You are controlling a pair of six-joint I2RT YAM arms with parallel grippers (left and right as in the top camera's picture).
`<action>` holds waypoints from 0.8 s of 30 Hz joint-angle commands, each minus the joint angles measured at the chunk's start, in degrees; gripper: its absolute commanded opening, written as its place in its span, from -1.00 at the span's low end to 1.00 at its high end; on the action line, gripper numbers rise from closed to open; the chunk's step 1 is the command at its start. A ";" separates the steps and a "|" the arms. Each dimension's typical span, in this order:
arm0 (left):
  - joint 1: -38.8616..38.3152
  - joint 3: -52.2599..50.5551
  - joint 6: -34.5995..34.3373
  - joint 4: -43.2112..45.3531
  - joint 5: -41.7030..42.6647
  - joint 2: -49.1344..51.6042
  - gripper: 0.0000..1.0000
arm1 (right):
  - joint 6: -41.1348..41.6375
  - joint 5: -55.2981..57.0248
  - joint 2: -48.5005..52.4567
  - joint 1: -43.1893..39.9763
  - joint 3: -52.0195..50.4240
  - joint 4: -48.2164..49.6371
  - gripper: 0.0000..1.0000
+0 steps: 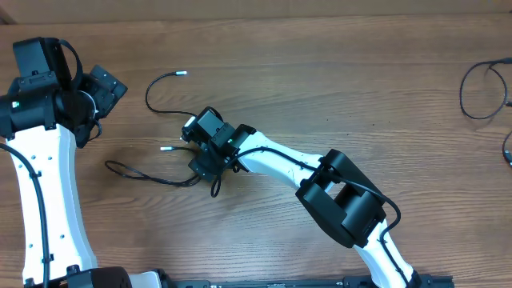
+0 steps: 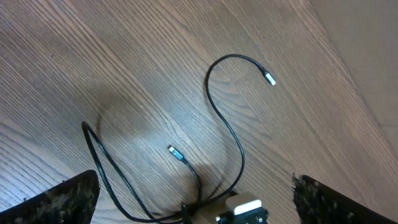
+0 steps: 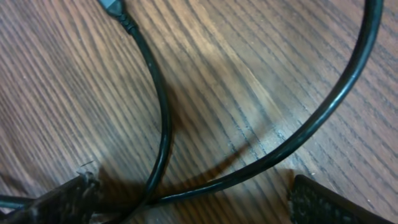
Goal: Untangle cables
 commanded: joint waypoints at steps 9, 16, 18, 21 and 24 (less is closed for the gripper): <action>0.09 0.61 1.29 -0.07 -0.59 -0.66 0.99 | 0.61 0.33 2.43 -0.37 -0.37 -0.74 -0.93; 0.09 0.61 1.29 -0.07 -0.59 -0.66 0.99 | 0.57 8.61 0.35 -3.17 1.03 -6.32 -0.93; 0.09 0.61 1.29 -0.07 -0.61 -0.66 0.99 | 0.55 9.51 -1.20 -4.83 1.70 -8.37 -0.93; 0.09 0.61 1.29 -0.09 -0.59 -0.66 0.99 | 0.57 9.62 -4.17 -8.17 2.49 -10.58 -0.93; 0.09 0.61 1.29 -0.07 -0.61 -0.66 0.99 | 0.55 9.64 -7.41 -12.28 2.58 -11.39 -0.92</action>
